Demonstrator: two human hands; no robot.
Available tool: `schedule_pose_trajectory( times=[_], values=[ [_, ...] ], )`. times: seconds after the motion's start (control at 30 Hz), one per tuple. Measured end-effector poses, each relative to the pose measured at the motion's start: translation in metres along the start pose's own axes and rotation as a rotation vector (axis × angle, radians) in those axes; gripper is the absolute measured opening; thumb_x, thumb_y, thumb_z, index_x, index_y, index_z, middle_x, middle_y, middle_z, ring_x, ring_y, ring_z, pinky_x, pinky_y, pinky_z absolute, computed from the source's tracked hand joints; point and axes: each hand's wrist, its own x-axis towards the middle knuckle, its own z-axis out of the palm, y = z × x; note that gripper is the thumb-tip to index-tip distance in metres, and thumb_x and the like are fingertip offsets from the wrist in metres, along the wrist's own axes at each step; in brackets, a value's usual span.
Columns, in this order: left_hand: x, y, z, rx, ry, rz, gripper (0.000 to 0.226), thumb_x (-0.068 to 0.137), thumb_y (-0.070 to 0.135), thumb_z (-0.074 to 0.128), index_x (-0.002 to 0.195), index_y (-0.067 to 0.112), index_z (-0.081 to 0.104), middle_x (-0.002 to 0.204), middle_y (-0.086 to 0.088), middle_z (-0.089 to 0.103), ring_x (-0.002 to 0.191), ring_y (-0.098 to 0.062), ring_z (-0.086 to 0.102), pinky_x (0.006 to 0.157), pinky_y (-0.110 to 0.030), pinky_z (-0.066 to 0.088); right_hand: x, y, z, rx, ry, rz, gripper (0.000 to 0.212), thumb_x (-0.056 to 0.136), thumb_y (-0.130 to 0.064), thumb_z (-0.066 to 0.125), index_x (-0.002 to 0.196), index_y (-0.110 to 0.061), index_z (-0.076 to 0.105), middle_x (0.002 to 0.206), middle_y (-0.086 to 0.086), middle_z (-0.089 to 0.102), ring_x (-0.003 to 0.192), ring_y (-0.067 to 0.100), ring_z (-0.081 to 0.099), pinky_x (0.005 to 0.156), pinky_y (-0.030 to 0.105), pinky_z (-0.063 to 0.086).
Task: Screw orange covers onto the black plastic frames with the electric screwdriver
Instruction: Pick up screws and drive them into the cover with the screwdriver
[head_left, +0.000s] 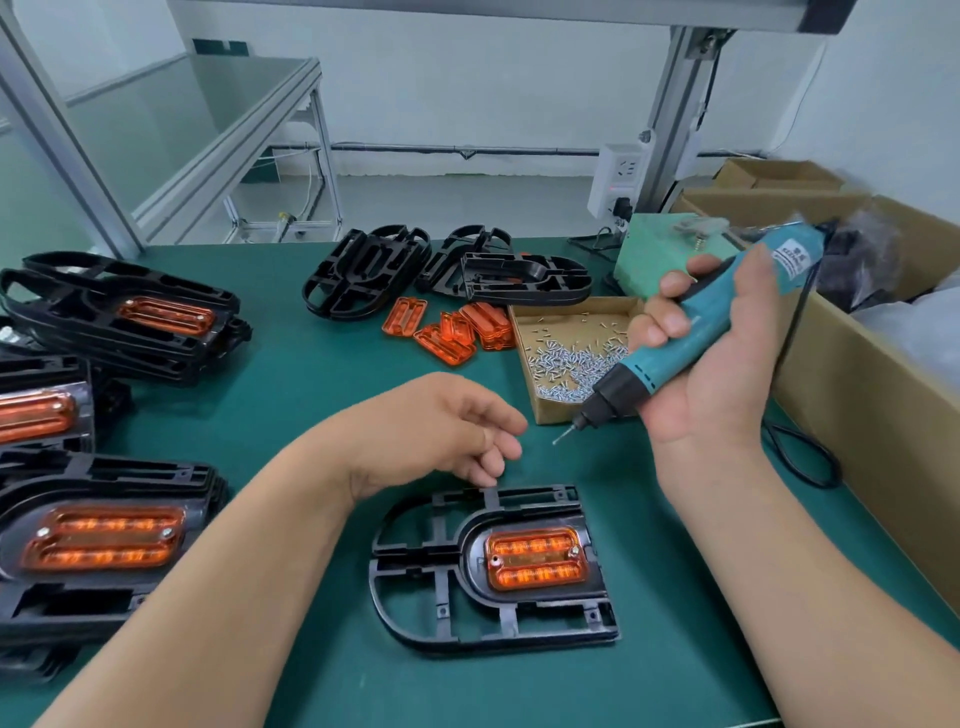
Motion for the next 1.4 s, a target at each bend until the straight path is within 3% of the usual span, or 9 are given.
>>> schedule_pose_trajectory(
  times=[0.2,0.33,0.4,0.53,0.73,1.2,1.4],
  values=[
    [0.006,0.001,0.002,-0.098,0.144,0.074,0.017,0.104,0.0,0.058,0.111,0.007,0.072,0.097,-0.012,0.08,0.09,-0.024,0.08,0.071,-0.026,0.064,0.0,0.002,0.0,0.0,0.0,0.012,0.03,0.108,-0.042,0.054,0.096,-0.015,0.058,0.081,0.003,0.06,0.054,0.009,0.045,0.054,0.023,0.042],
    [0.007,0.004,0.009,-0.083,0.165,0.093,0.006,0.102,0.012,0.068,0.104,0.007,0.07,0.087,-0.014,0.079,0.073,-0.026,0.079,0.052,-0.024,0.058,0.0,0.004,0.002,0.012,0.007,0.019,0.03,0.108,-0.043,0.053,0.095,-0.016,0.058,0.081,0.003,0.06,0.054,0.009,0.046,0.054,0.022,0.043],
    [0.007,0.004,0.013,-0.055,0.153,0.105,0.008,0.099,0.015,0.072,0.099,0.007,0.069,0.084,-0.015,0.078,0.067,-0.024,0.076,0.049,-0.024,0.055,0.0,0.003,0.002,0.015,0.025,0.016,0.031,0.108,-0.044,0.053,0.095,-0.016,0.057,0.081,0.003,0.059,0.055,0.009,0.046,0.054,0.022,0.043],
    [0.008,0.002,0.021,-0.073,0.111,0.118,0.004,0.096,0.009,0.075,0.093,0.006,0.075,0.083,-0.015,0.078,0.069,-0.022,0.076,0.058,-0.024,0.059,0.002,-0.001,0.002,0.026,0.067,0.001,0.03,0.108,-0.044,0.054,0.096,-0.017,0.057,0.082,0.002,0.059,0.057,0.01,0.045,0.056,0.022,0.043],
    [0.007,0.001,0.022,-0.071,0.014,0.161,0.013,0.099,0.003,0.069,0.107,0.011,0.075,0.097,-0.01,0.081,0.089,-0.024,0.08,0.071,-0.024,0.062,0.001,-0.002,0.002,0.022,0.062,-0.012,0.029,0.107,-0.045,0.056,0.097,-0.017,0.057,0.083,0.001,0.059,0.059,0.01,0.046,0.058,0.022,0.044],
    [0.006,0.001,0.022,-0.103,-0.059,0.211,0.017,0.101,0.008,0.067,0.118,0.013,0.067,0.104,-0.01,0.08,0.098,-0.027,0.079,0.075,-0.025,0.062,-0.002,-0.001,0.005,0.007,0.051,-0.024,0.028,0.108,-0.043,0.056,0.098,-0.017,0.057,0.083,0.002,0.061,0.058,0.01,0.048,0.057,0.023,0.045],
    [0.006,0.0,0.021,-0.054,-0.019,0.234,0.016,0.099,0.011,0.07,0.115,0.017,0.069,0.102,-0.008,0.081,0.096,-0.025,0.079,0.076,-0.026,0.062,-0.003,0.0,0.006,-0.022,0.092,0.007,0.029,0.107,-0.044,0.058,0.099,-0.016,0.055,0.082,0.003,0.061,0.058,0.011,0.049,0.057,0.024,0.047]
  ],
)
